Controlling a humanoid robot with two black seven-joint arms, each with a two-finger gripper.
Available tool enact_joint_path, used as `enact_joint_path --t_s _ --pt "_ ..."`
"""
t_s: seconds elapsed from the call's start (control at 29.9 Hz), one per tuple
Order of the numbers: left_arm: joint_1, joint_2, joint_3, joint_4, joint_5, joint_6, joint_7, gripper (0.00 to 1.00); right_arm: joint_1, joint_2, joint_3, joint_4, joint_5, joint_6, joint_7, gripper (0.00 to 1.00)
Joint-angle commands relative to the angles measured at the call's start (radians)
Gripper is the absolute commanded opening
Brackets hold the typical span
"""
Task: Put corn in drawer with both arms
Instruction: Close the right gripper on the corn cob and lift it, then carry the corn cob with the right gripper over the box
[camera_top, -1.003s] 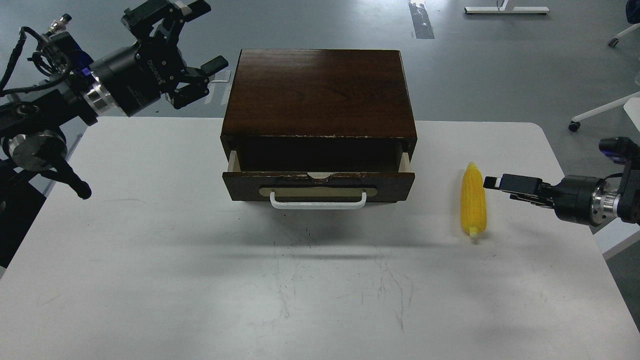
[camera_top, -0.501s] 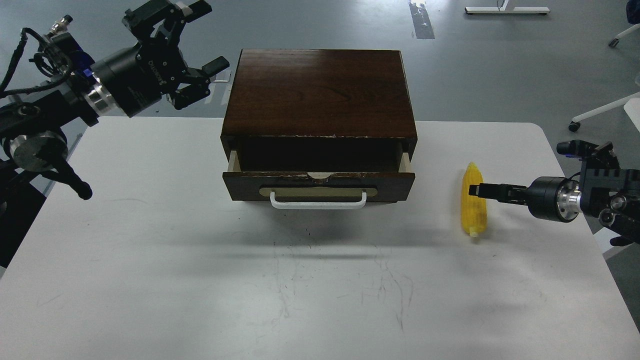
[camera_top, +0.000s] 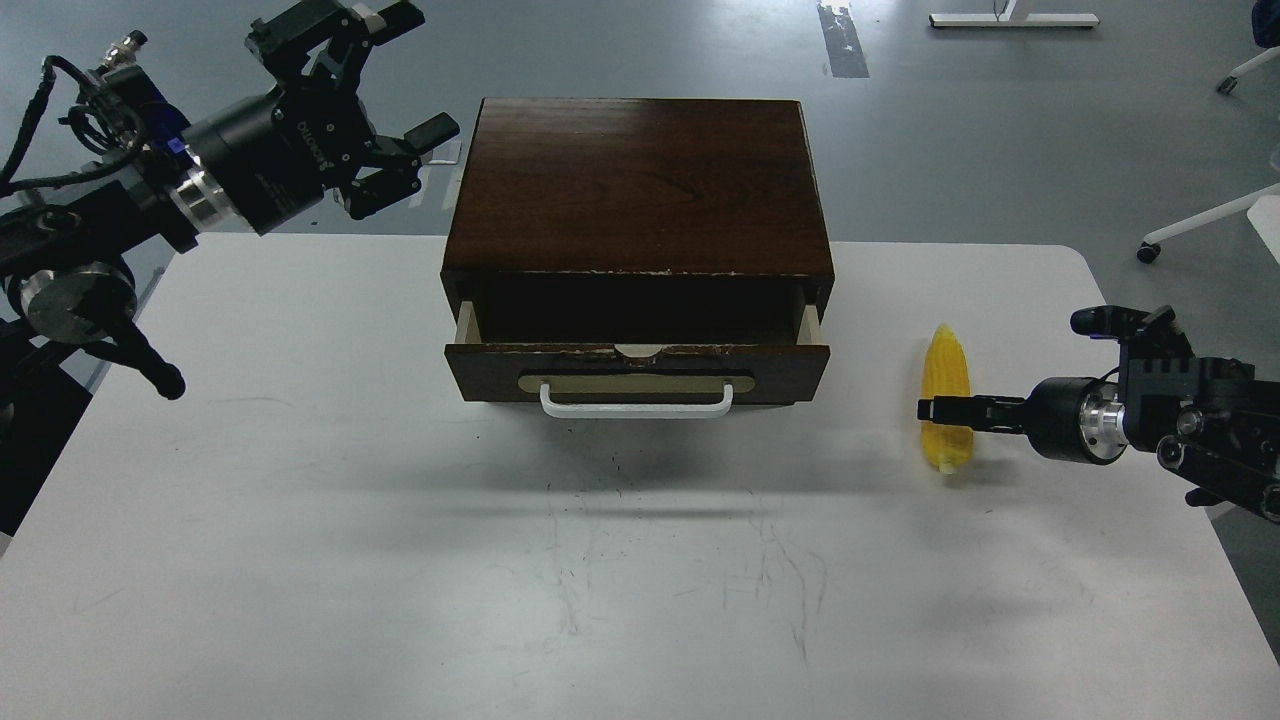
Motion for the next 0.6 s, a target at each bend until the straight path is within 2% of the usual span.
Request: enact_joint_path --t_s 0.0,0.03,0.1,0.2,0.4,0.57 --pt "0.0 0.0 0.0 0.0 0.0 0.0 0.0 0.99 -0.002 0.002 0.0 0.001 0.0 0.0 0.008 0.51" --pt "0.0 0.0 0.0 0.0 0.0 0.0 0.0 0.99 -0.002 0.002 0.0 0.001 0.0 0.0 0.008 0.51" --pt "0.0 0.0 0.0 0.0 0.0 0.0 0.0 0.99 -0.003 0.002 0.0 0.001 0.0 -0.004 0.008 0.39" --pt "0.0 0.0 0.0 0.0 0.0 0.0 0.0 0.99 -0.003 0.0 0.0 0.001 0.006 -0.023 0.011 0.31" --pt "0.0 0.002 0.0 0.0 0.0 0.0 0.0 0.99 0.026 -0.021 0.016 0.022 0.026 -0.043 0.013 0.29" --pt "0.0 0.0 -0.011 0.0 0.0 0.0 0.0 0.99 0.206 -0.08 0.009 0.088 0.026 -0.047 0.016 0.3"
